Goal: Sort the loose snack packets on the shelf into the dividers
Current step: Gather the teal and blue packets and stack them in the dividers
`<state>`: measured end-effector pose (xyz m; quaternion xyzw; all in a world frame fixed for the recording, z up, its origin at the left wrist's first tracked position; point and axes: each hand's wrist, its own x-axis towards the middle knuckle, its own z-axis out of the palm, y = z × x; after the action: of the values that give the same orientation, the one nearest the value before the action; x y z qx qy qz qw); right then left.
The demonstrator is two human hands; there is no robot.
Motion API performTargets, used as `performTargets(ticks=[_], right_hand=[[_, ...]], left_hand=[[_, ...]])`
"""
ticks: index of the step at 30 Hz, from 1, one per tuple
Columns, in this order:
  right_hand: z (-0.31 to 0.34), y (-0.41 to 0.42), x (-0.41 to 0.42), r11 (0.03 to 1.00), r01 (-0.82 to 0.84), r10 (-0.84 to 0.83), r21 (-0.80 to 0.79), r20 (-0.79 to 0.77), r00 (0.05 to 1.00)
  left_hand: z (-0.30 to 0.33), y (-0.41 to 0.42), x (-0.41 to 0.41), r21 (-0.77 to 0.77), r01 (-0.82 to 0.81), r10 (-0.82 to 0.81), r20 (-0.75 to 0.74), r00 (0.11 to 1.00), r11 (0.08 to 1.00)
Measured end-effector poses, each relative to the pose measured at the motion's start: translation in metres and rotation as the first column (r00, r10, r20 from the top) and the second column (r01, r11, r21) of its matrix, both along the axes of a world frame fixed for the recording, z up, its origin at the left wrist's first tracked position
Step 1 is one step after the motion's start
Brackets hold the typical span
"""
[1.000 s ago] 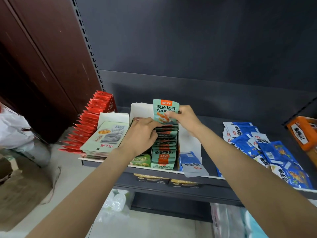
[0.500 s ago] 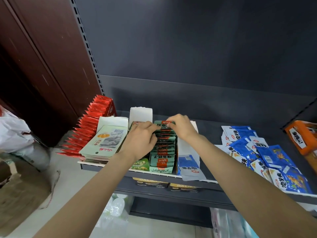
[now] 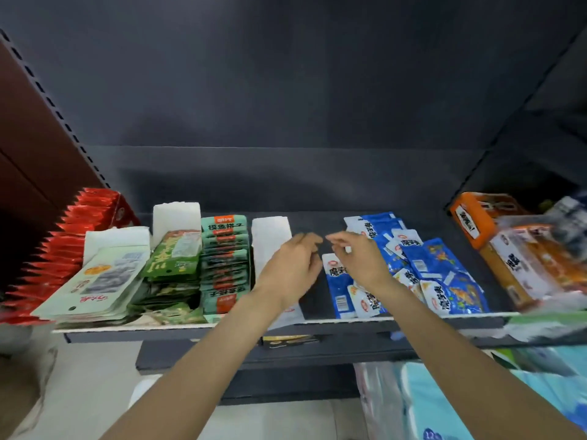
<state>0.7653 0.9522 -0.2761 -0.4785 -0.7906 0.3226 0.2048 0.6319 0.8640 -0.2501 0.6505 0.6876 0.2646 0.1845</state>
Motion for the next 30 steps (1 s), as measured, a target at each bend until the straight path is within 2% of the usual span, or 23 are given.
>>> performTargets(ticks=[4,6,8,10,16,18,19,21,23,25,26,30], right_hand=[[-0.040,0.029,0.062,0.996,0.083,-0.068,-0.046,0.257,0.964],[-0.060,0.037,0.087,0.992,0.068,-0.020,-0.104,0.412,0.911],[-0.074,0.042,0.106,0.989,0.055,0.032,-0.134,0.574,0.818],[-0.082,0.046,0.117,0.987,0.026,0.075,-0.156,0.610,0.789],[-0.085,0.054,0.127,0.992,-0.063,0.112,-0.106,0.563,0.819],[-0.084,0.056,0.127,0.994,-0.056,0.096,-0.089,0.548,0.831],[-0.082,0.057,0.127,0.995,-0.057,0.090,-0.078,0.530,0.843],[-0.075,0.056,0.123,0.997,-0.067,0.078,-0.041,0.429,0.900],[-0.064,0.054,0.114,0.995,-0.055,0.071,-0.083,0.204,0.976],[-0.047,0.049,0.105,0.987,-0.038,0.038,-0.154,-0.005,0.999],[-0.040,0.047,0.099,0.990,-0.045,0.037,-0.136,-0.057,0.998],[-0.006,0.033,0.071,0.996,-0.068,0.059,-0.050,-0.157,0.986]], left_hand=[[-0.025,0.043,0.062,-0.184,0.034,-0.029,0.030,0.999,0.982],[-0.044,0.060,0.081,-0.318,0.013,-0.010,0.011,1.000,0.948],[-0.068,0.072,0.092,-0.409,-0.041,0.036,-0.018,0.999,0.912],[-0.090,0.081,0.099,-0.453,-0.112,0.101,-0.047,0.994,0.884],[-0.107,0.100,0.111,-0.491,-0.349,0.425,0.047,0.904,0.798],[-0.099,0.102,0.112,-0.468,-0.389,0.456,0.034,0.889,0.793],[-0.091,0.100,0.111,-0.432,-0.397,0.428,-0.029,0.903,0.810],[-0.071,0.095,0.109,-0.296,-0.394,0.347,-0.201,0.916,0.870],[-0.052,0.087,0.106,-0.126,-0.348,0.312,-0.241,0.919,0.929],[-0.036,0.076,0.099,0.019,-0.291,0.291,-0.158,0.944,0.956],[-0.027,0.068,0.094,0.089,-0.270,0.278,-0.101,0.955,0.959],[0.007,0.032,0.065,0.277,-0.239,0.217,0.107,0.970,0.931]])
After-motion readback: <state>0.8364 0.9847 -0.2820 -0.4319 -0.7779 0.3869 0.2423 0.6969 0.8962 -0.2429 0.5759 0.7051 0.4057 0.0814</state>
